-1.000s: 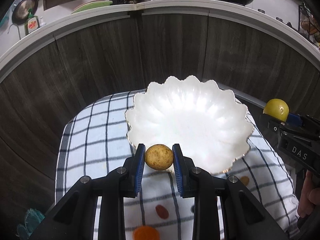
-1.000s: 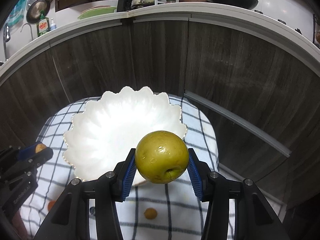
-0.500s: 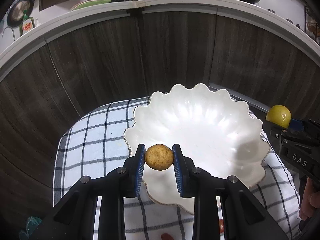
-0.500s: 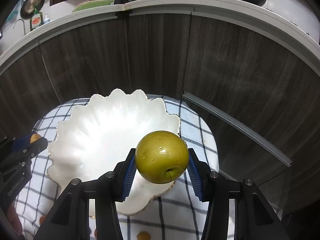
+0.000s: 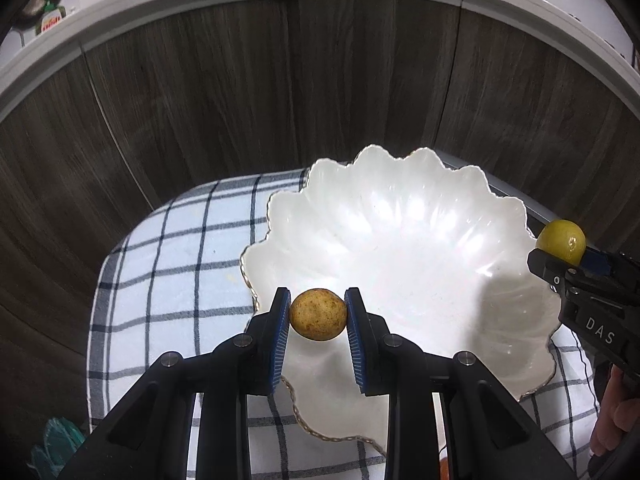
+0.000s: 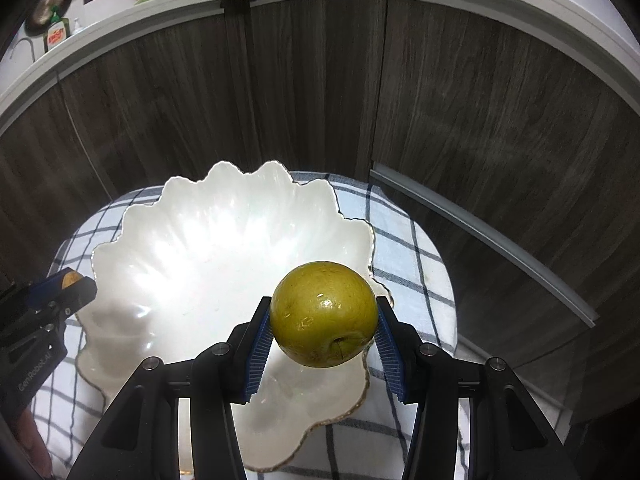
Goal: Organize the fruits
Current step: 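Open both tools over the bowl, dropping the plum and brown fruit inside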
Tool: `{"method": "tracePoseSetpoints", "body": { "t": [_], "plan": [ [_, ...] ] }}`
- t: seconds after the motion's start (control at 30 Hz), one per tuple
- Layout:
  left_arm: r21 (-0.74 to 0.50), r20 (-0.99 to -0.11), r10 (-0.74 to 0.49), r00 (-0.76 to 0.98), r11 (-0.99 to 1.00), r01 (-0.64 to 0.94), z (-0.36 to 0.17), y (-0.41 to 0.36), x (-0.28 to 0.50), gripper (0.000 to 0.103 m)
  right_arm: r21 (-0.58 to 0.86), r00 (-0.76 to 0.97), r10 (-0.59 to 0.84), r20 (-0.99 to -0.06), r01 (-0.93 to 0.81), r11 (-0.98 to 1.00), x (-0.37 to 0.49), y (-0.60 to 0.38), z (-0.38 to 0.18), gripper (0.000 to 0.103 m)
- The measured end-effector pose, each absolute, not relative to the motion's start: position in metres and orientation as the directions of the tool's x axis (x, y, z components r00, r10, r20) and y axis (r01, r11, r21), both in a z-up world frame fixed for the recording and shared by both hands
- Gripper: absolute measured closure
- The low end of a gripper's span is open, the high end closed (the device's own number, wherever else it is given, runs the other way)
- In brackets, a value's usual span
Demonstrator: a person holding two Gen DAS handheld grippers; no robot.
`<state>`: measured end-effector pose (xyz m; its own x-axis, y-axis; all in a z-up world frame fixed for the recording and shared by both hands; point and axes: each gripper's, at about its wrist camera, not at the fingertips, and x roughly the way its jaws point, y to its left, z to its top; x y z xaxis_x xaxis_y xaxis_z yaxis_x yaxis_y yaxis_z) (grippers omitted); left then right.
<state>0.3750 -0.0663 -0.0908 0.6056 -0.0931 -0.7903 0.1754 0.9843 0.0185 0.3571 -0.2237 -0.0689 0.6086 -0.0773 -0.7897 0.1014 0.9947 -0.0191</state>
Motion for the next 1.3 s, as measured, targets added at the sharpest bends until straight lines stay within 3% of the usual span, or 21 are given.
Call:
{"method": "tracePoseSetpoints", "body": {
  "t": [0.2, 0.27, 0.3, 0.37, 0.43, 0.53, 0.67, 1.3],
  "plan": [
    [0.025, -0.805, -0.089, 0.586, 0.983, 0.183, -0.096, -0.068, 0.375, 0.072, -0.031, 0.575, -0.081, -0.814, 0.095, 0.995, 0.366, -0.222, -0.077, 0.053],
    [0.037, -0.803, -0.081, 0.591, 0.982, 0.184, -0.096, -0.069, 0.374, 0.056, -0.033, 0.563, -0.086, -0.822, 0.104, 0.994, 0.368, -0.223, -0.079, 0.052],
    [0.039, -0.801, -0.079, 0.594, 0.982, 0.182, -0.095, -0.069, 0.373, 0.053, -0.031, 0.559, -0.087, -0.825, 0.109, 0.994, 0.369, -0.224, -0.080, 0.050],
    [0.041, -0.800, -0.071, 0.596, 0.984, 0.173, -0.094, -0.068, 0.374, 0.045, -0.031, 0.566, -0.094, -0.819, 0.120, 0.992, 0.368, -0.226, -0.078, 0.038],
    [0.039, -0.802, -0.068, 0.593, 0.985, 0.166, -0.093, -0.066, 0.375, 0.044, -0.039, 0.581, -0.109, -0.806, 0.131, 0.991, 0.366, -0.226, -0.075, 0.023],
    [0.050, -0.800, -0.053, 0.598, 0.987, 0.155, -0.090, -0.065, 0.375, 0.031, -0.048, 0.595, -0.123, -0.795, 0.140, 0.989, 0.364, -0.226, -0.069, 0.023],
    [0.055, -0.793, -0.041, 0.608, 0.989, 0.139, -0.083, -0.060, 0.373, 0.024, -0.051, 0.606, -0.129, -0.785, 0.143, 0.988, 0.362, -0.224, -0.063, 0.023],
    [0.048, -0.787, -0.031, 0.616, 0.993, 0.111, -0.057, -0.043, 0.332, 0.023, -0.038, 0.667, -0.131, -0.733, 0.153, 0.988, 0.321, -0.211, -0.025, 0.023]
  ]
}}
